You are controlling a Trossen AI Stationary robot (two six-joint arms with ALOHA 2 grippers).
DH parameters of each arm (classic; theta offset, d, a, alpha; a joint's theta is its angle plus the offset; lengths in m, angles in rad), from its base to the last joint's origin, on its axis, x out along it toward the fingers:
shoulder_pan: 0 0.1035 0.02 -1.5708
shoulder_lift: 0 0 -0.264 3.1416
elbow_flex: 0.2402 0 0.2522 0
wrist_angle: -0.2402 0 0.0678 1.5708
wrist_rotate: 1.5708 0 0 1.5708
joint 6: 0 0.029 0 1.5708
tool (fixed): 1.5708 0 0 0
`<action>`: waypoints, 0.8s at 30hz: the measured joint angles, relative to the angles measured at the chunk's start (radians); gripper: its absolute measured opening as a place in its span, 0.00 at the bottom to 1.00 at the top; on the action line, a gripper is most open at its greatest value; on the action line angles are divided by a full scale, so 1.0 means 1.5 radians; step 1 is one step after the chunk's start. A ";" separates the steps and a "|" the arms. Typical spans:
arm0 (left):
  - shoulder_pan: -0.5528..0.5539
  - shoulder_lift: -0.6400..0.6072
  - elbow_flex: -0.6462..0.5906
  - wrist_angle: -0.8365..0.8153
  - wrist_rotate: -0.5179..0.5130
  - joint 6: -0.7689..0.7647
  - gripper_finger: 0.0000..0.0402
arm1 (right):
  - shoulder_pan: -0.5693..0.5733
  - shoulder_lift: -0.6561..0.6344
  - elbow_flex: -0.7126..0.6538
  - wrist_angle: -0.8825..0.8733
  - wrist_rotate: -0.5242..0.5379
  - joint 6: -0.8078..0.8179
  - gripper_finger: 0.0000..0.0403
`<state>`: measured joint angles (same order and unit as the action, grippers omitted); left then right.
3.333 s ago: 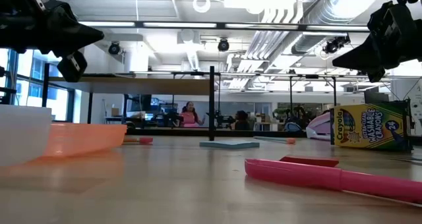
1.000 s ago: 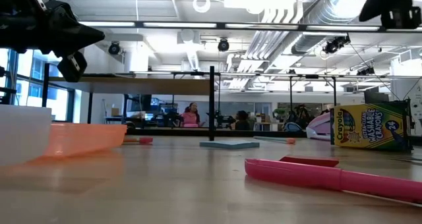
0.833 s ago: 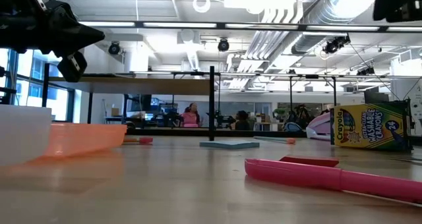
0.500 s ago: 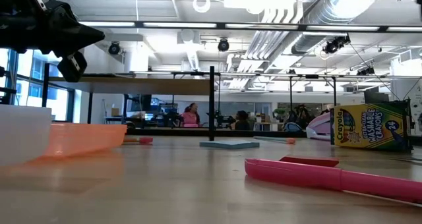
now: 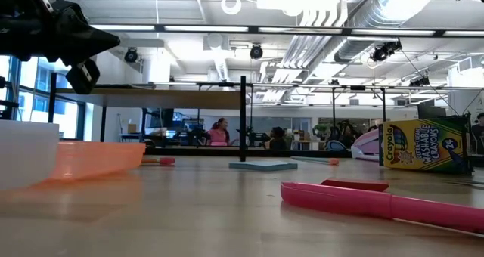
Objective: Pack school essentials
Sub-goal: Put the red scissors in the orange supply box
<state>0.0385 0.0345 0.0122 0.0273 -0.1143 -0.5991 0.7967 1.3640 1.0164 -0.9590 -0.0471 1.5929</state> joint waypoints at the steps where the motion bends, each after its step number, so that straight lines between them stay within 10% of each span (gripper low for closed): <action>1: 0.000 0.000 0.000 0.000 0.000 0.000 0.00 | 0.006 0.012 0.000 0.004 0.002 0.000 0.34; 7: 0.000 0.000 0.000 0.000 -0.001 0.000 0.00 | 0.034 0.083 0.000 0.081 0.002 -0.006 0.45; 24: 0.000 0.000 0.000 0.000 -0.001 0.000 0.00 | 0.046 0.199 0.000 0.165 -0.027 0.053 0.40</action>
<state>0.0385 0.0347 0.0121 0.0273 -0.1150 -0.5991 0.8659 1.6623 1.0164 -0.7122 -0.0879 1.6724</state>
